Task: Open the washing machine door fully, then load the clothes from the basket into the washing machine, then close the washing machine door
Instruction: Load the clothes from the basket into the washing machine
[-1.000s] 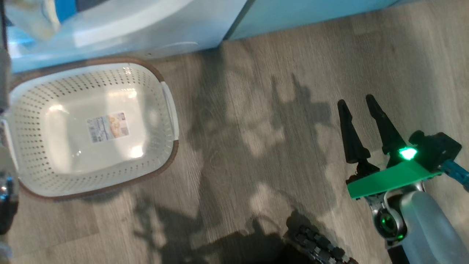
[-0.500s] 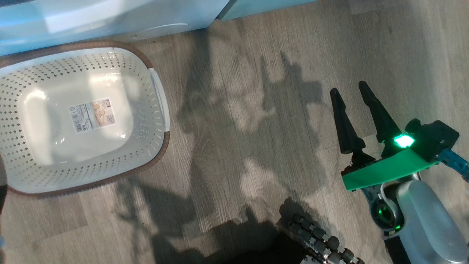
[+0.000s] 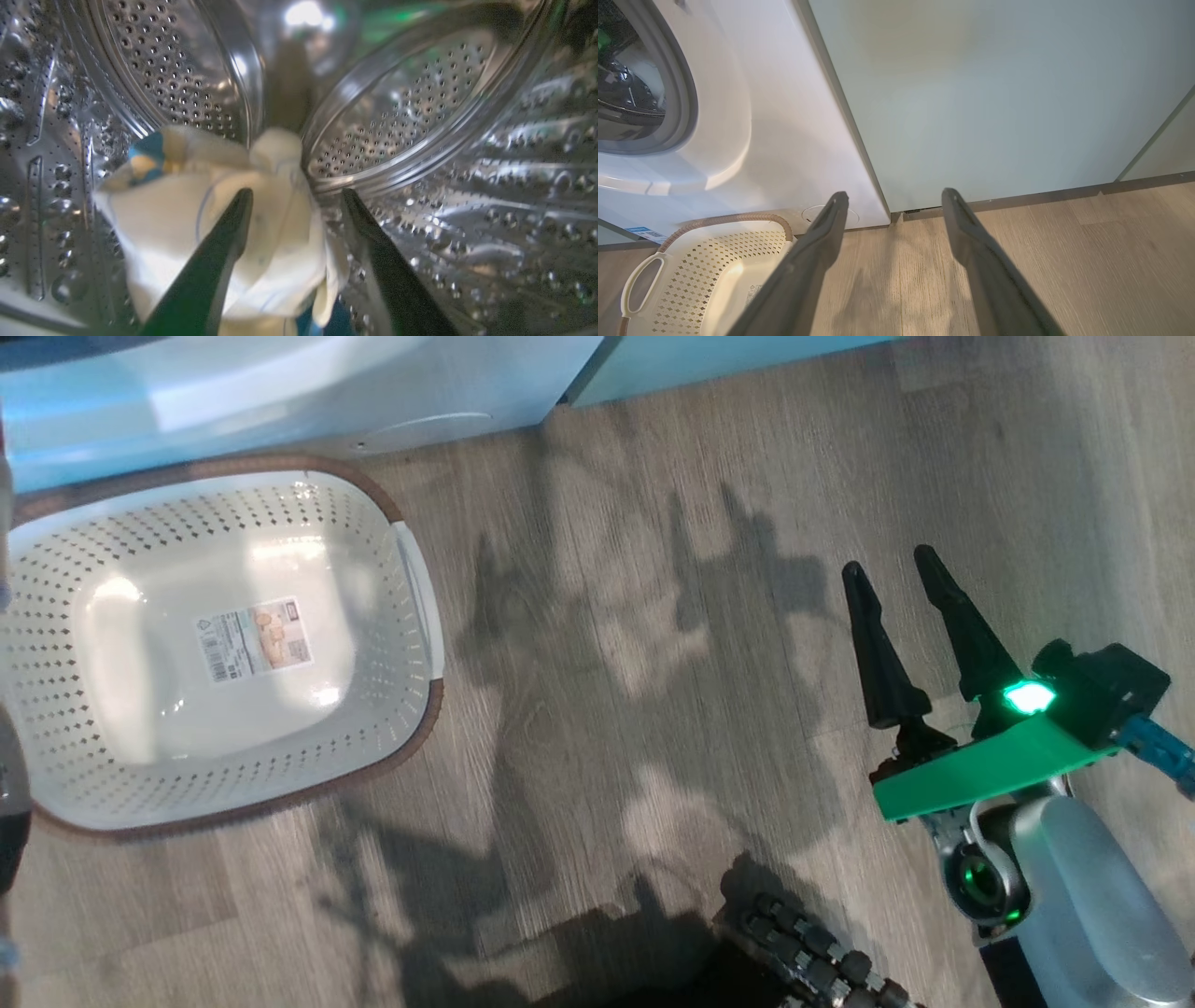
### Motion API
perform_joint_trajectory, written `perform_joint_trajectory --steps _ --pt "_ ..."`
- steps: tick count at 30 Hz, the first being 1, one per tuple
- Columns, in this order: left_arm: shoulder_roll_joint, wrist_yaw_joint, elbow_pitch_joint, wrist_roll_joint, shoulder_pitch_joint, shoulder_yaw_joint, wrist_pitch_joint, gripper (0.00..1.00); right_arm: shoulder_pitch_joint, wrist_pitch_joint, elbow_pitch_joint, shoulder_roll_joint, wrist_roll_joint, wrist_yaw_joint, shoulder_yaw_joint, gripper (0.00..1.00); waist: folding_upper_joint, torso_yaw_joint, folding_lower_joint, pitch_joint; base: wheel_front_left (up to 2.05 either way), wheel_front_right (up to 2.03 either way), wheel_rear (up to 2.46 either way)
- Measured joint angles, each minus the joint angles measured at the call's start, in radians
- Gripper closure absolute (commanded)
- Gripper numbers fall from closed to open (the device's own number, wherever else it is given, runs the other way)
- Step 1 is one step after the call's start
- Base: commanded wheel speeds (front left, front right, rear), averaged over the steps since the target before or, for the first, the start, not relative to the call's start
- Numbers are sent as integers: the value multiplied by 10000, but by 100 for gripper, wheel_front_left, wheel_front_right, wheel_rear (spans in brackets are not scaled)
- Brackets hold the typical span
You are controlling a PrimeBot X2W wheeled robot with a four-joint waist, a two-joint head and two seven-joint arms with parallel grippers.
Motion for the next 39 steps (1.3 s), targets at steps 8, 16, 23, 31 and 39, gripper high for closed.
perform_joint_trajectory --steps 8,16,23,31,39 --pt "-125 -127 1430 134 37 -407 71 0 43 0 117 0 -58 0 -92 0 0 154 0 -541 0 0 0" --pt "-763 -353 1693 117 1601 -671 67 0 383 0 265 -12 -92 0 -320 0 0 539 0 -1548 0 0 0" --pt "-1216 -460 1720 15 2521 -863 42 0 907 0 391 -128 -104 0 -433 0 0 910 0 -2387 0 0 0" --pt "-1490 -617 686 -215 4188 -903 13 0 1433 0 508 -420 -104 0 -646 0 1 1420 -1 -3605 0 0 0" --pt "-1546 -711 -1104 -591 6281 -813 15 0 2033 0 556 -485 -104 0 -899 0 1 2022 -1 -4595 0 0 0"
